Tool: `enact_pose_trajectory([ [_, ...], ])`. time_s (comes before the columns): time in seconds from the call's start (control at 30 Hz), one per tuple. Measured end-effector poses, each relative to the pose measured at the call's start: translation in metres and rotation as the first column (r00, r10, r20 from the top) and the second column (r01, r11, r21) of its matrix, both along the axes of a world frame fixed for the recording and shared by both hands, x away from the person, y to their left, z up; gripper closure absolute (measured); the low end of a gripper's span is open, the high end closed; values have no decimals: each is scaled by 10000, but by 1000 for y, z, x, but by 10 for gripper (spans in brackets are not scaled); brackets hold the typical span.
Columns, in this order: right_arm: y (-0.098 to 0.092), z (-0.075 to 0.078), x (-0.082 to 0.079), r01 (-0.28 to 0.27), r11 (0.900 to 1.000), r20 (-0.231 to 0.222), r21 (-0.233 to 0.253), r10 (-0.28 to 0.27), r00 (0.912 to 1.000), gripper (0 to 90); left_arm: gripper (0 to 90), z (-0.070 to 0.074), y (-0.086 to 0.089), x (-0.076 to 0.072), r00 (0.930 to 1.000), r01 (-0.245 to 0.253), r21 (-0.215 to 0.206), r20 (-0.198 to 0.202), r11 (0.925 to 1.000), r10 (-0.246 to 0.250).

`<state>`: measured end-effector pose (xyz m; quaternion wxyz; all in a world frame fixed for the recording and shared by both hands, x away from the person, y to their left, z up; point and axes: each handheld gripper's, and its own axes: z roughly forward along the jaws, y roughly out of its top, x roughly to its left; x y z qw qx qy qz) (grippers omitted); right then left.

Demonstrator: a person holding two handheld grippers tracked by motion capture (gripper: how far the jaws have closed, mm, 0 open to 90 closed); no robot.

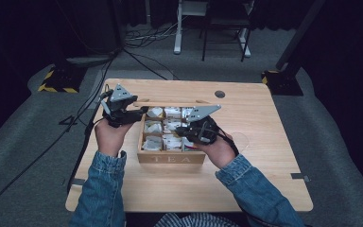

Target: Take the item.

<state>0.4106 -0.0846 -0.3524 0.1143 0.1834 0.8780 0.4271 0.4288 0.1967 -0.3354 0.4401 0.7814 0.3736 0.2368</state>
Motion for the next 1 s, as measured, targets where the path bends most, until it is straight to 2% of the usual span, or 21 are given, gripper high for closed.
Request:
enact_pose_trajectory([
  [0.23,-22,4,-2,420,9989,14,199,-420,9991,870,433,0,0,0,10000,-14,-4,-9,10000,14],
  [0.57,-57,9,-8,1026,9947,102,88,-1027,9947,870,433,0,0,0,10000,-24,2,-17,10000,24],
  [0.83,-82,12,-11,1539,9880,174,152,-1542,9879,870,433,0,0,-1,10000,-29,-15,-23,10000,29],
  [1.0,-99,11,-12,1944,9806,135,233,-1948,9808,870,433,0,-1,-1,10000,-41,36,-31,10000,41],
])
